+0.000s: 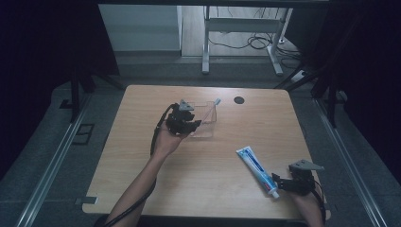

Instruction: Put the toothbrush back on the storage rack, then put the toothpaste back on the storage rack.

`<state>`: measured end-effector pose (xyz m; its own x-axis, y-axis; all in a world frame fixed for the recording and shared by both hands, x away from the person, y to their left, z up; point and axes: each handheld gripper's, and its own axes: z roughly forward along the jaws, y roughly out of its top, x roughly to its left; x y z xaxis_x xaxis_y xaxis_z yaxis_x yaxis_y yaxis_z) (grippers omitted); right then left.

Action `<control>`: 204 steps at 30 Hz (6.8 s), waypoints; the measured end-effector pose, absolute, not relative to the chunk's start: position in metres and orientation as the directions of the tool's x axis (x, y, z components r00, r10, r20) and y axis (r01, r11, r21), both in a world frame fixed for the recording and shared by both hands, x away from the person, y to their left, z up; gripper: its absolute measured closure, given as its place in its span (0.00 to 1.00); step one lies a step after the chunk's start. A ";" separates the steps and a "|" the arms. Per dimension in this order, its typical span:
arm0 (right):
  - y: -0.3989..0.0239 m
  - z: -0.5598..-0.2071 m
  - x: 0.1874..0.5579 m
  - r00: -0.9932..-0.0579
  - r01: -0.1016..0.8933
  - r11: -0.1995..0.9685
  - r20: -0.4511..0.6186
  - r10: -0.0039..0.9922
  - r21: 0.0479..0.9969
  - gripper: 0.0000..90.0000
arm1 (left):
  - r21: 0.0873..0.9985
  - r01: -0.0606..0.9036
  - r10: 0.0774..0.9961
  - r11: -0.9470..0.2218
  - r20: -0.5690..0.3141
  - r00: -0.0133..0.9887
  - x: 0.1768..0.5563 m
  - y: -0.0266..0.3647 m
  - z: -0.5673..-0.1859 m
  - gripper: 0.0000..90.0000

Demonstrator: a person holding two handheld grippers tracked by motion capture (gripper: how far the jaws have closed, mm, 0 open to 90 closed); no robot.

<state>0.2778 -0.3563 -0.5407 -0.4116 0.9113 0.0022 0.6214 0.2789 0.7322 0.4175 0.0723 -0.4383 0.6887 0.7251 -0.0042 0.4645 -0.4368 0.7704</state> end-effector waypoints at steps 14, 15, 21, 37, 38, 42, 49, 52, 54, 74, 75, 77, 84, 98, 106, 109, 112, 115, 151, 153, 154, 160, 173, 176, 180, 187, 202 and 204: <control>-0.356 -0.541 0.278 -0.412 0.621 0.280 0.001 0.911 0.732 0.19 | 0.774 0.475 0.721 -0.418 -0.035 0.692 0.409 0.079 -0.449 0.66; -0.356 -0.541 0.278 -0.412 0.621 0.280 0.001 0.911 0.733 0.19 | 0.773 0.476 0.720 -0.420 -0.036 0.693 0.408 0.080 -0.450 0.66; -0.356 -0.541 0.278 -0.412 0.621 0.280 0.002 0.911 0.732 0.19 | 0.773 0.485 0.719 -0.409 -0.054 0.693 0.405 0.082 -0.457 0.66; -0.356 -0.541 0.278 -0.412 0.621 0.280 0.001 0.911 0.732 0.19 | 0.784 0.495 0.715 -0.376 -0.095 0.693 0.391 0.095 -0.464 0.66; -0.356 -0.541 0.278 -0.413 0.621 0.280 0.001 0.911 0.732 0.19 | 0.785 0.495 0.716 -0.373 -0.096 0.692 0.390 0.095 -0.464 0.66; -0.356 -0.541 0.278 -0.413 0.621 0.280 0.001 0.911 0.732 0.19 | 0.785 0.496 0.714 -0.372 -0.099 0.693 0.386 0.098 -0.466 0.66; -0.356 -0.541 0.278 -0.412 0.621 0.280 0.001 0.911 0.732 0.19 | 0.782 0.499 0.711 -0.374 -0.104 0.695 0.380 0.101 -0.471 0.66; -0.356 -0.541 0.278 -0.412 0.621 0.280 0.001 0.911 0.732 0.19 | 0.783 0.500 0.712 -0.370 -0.107 0.694 0.377 0.103 -0.472 0.66; -0.356 -0.541 0.278 -0.412 0.621 0.280 0.001 0.911 0.732 0.19 | 0.784 0.500 0.711 -0.368 -0.110 0.695 0.375 0.104 -0.473 0.66; -0.356 -0.541 0.278 -0.412 0.621 0.280 0.001 0.911 0.732 0.19 | 0.791 0.513 0.703 -0.333 -0.153 0.694 0.354 0.117 -0.485 0.66; -0.356 -0.541 0.278 -0.412 0.621 0.280 0.001 0.911 0.732 0.19 | 0.791 0.513 0.704 -0.333 -0.154 0.694 0.353 0.118 -0.486 0.66; -0.356 -0.541 0.278 -0.412 0.621 0.280 0.001 0.911 0.732 0.19 | 0.790 0.517 0.705 -0.329 -0.159 0.691 0.350 0.120 -0.490 0.66; -0.356 -0.541 0.278 -0.411 0.622 0.279 0.002 0.911 0.732 0.19 | 0.787 0.534 0.704 -0.311 -0.186 0.685 0.343 0.128 -0.502 0.65; -0.356 -0.541 0.278 -0.412 0.622 0.280 0.002 0.911 0.732 0.19 | 0.772 0.530 0.720 -0.351 -0.140 0.680 0.327 0.134 -0.517 0.63; -0.356 -0.541 0.278 -0.411 0.623 0.277 0.005 0.911 0.732 0.19 | 0.749 0.520 0.728 -0.409 -0.075 0.681 0.319 0.132 -0.527 0.50; -0.357 -0.540 0.278 -0.414 0.623 0.278 0.007 0.910 0.731 0.19 | 0.735 0.522 0.735 -0.433 -0.047 0.676 0.317 0.131 -0.530 0.46; -0.357 -0.540 0.278 -0.425 0.618 0.286 0.005 0.905 0.732 0.20 | 0.727 0.520 0.740 -0.449 -0.024 0.672 0.316 0.130 -0.533 0.45; -0.357 -0.540 0.278 -0.430 0.618 0.282 0.015 0.903 0.733 0.20 | 0.714 0.521 0.740 -0.467 -0.007 0.673 0.316 0.128 -0.536 0.44; -0.340 -0.490 0.257 -0.502 0.637 0.264 0.129 0.855 0.724 0.31 | 0.688 0.579 0.784 -0.438 -0.022 0.620 0.316 0.126 -0.544 0.14; -0.336 -0.486 0.255 -0.515 0.622 0.274 0.119 0.849 0.733 0.35 | 0.688 0.579 0.784 -0.438 -0.022 0.620 0.316 0.126 -0.544 0.14; -0.333 -0.484 0.254 -0.521 0.618 0.280 0.116 0.846 0.735 0.37 | 0.688 0.579 0.784 -0.438 -0.023 0.620 0.316 0.126 -0.544 0.14; -0.312 -0.479 0.250 -0.613 0.582 0.359 0.103 0.783 0.730 0.54 | 0.688 0.579 0.784 -0.438 -0.022 0.620 0.316 0.126 -0.544 0.14; -0.274 -0.499 0.250 -0.704 0.578 0.497 0.088 0.705 0.647 0.78 | 0.688 0.582 0.788 -0.433 -0.024 0.615 0.315 0.127 -0.544 0.15; -0.274 -0.505 0.251 -0.696 0.591 0.513 0.072 0.715 0.623 0.79 | 0.687 0.584 0.789 -0.432 -0.024 0.613 0.315 0.126 -0.544 0.15; -0.279 -0.510 0.254 -0.680 0.603 0.505 0.067 0.730 0.617 0.80 | 0.686 0.583 0.789 -0.434 -0.023 0.614 0.315 0.127 -0.544 0.15; -0.286 -0.509 0.258 -0.673 0.609 0.495 0.074 0.736 0.620 0.80 | 0.685 0.585 0.792 -0.434 -0.019 0.610 0.314 0.127 -0.544 0.15; -0.293 -0.494 0.262 -0.689 0.593 0.513 0.061 0.722 0.620 0.72 | 0.685 0.586 0.793 -0.432 -0.021 0.609 0.314 0.127 -0.544 0.15; -0.294 -0.489 0.263 -0.689 0.591 0.517 0.053 0.723 0.619 0.70 | 0.687 0.587 0.794 -0.429 -0.024 0.608 0.314 0.127 -0.544 0.15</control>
